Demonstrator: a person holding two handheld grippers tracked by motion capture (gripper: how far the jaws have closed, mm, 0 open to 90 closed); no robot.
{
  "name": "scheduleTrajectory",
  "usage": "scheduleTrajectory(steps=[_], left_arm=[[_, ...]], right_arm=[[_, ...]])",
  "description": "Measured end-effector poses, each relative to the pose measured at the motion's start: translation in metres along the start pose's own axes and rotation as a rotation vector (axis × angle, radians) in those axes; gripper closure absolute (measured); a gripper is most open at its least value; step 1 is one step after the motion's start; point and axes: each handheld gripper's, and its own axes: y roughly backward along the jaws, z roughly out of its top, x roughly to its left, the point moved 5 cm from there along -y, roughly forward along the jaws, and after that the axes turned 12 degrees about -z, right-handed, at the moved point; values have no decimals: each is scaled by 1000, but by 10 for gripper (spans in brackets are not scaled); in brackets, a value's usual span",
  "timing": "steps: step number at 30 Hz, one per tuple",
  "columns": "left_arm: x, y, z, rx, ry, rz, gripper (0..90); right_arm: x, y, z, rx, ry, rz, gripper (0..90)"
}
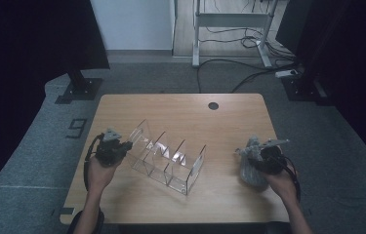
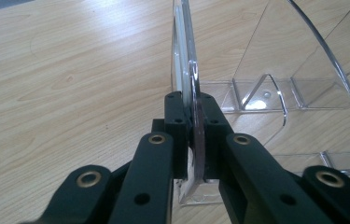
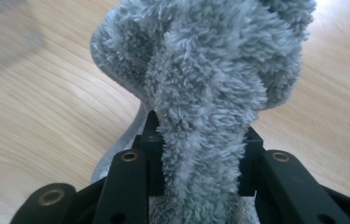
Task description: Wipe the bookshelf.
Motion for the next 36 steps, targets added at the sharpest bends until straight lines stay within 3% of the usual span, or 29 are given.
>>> scheduleTrajectory(steps=[13, 29, 36], left_arm=[[0, 0, 0, 0, -1, 0, 851], [1, -1, 0, -2, -10, 0, 854], [1, -2, 1, -4, -8, 4, 856]], right_arm=[[47, 17, 33, -93, 82, 116, 638], [103, 5, 74, -158, 154, 208, 639], [117, -1, 80, -158, 178, 216, 656]])
